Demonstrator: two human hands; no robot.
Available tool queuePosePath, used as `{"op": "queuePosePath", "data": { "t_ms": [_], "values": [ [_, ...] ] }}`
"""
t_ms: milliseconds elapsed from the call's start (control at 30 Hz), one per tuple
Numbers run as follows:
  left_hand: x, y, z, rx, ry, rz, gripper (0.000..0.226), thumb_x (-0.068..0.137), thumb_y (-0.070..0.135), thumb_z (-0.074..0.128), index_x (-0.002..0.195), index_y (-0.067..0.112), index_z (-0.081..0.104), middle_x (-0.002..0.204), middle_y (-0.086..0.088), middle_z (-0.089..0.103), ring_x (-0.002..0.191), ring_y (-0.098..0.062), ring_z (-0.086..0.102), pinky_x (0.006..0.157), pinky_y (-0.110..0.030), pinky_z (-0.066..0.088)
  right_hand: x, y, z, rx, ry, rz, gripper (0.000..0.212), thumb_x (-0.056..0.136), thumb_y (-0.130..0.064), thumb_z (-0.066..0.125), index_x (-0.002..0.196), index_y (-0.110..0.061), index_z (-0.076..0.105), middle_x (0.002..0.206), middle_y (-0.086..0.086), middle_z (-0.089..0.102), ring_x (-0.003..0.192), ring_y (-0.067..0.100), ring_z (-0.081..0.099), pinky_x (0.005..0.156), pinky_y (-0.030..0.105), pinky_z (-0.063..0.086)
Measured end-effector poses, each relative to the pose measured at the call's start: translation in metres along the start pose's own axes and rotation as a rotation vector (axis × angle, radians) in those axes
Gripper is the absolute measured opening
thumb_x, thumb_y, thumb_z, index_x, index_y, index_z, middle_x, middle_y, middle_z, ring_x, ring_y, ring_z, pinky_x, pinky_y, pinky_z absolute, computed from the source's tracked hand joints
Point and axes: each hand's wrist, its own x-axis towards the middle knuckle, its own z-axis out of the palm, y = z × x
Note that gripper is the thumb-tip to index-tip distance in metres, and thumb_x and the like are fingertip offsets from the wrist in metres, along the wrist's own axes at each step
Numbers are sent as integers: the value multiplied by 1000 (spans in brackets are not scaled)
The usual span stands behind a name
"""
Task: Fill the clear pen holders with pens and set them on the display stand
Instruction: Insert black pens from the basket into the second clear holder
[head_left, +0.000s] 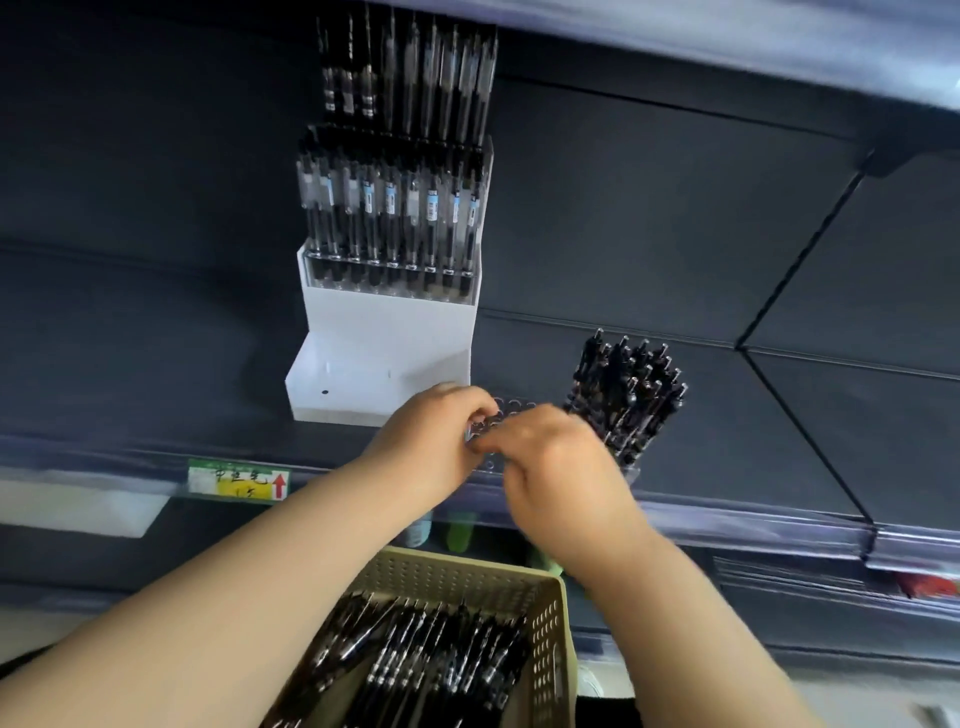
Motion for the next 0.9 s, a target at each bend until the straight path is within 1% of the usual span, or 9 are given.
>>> {"op": "queuePosePath", "data": {
  "t_ms": [67,133,167,233,333,533,700,800,900],
  "values": [
    [-25,-11,-5,137,-83,-36,36,81,15,63,115,25,59,118,5,56,106,-16,54,90,-33,45,-14,-18,17,-27,-143,-19,47,64,0,40,95,-16,71,79,5,68,71,28,59,64,39,53],
    [-51,-23,-4,192,-157,-90,40,84,16,60,123,27,55,125,7,51,113,-15,50,94,-34,44,-30,-29,33,-33,-210,-42,46,61,1,46,94,-20,71,75,4,67,69,28,60,64,36,52],
    [-63,-28,-3,198,-171,-116,40,86,18,59,124,28,54,126,9,51,114,-14,49,94,-33,44,-37,-34,38,-18,-252,-37,44,63,1,46,95,-18,71,77,5,67,73,29,60,67,38,51],
    [-85,-39,1,192,-186,-158,36,88,22,58,122,30,54,125,11,51,114,-12,49,93,-33,44,-51,-43,47,4,-348,9,39,76,-2,45,105,-14,66,95,8,67,92,32,58,82,40,47],
    [-109,-52,8,178,-241,-206,33,89,24,57,121,32,54,122,13,51,109,-13,52,92,-35,46,-68,-48,62,44,-487,178,38,87,-8,43,120,-18,59,114,7,62,104,27,56,92,34,45],
    [-140,-81,32,158,-303,-303,36,91,21,55,126,26,53,130,7,51,112,-16,54,96,-36,47,-99,-48,104,74,-753,467,37,91,-13,44,123,-27,57,126,5,58,111,25,57,95,33,46],
    [-156,-98,60,149,-361,-375,34,90,19,53,123,29,53,128,6,50,110,-19,54,95,-37,47,-120,-54,132,108,-882,570,39,89,-6,43,121,-22,58,124,6,58,109,25,58,94,36,49],
    [-159,-109,78,159,-382,-437,33,87,21,55,116,36,54,126,7,52,107,-20,56,93,-37,47,-124,-53,142,125,-894,611,42,89,-4,43,124,-23,57,125,4,57,110,23,58,94,35,49],
    [-155,-119,94,184,-433,-454,39,88,13,55,123,31,54,130,6,49,112,-23,53,96,-37,45,-123,-47,153,135,-877,687,39,89,-4,44,121,-19,60,119,5,61,105,22,61,91,33,51]
  ]
}}
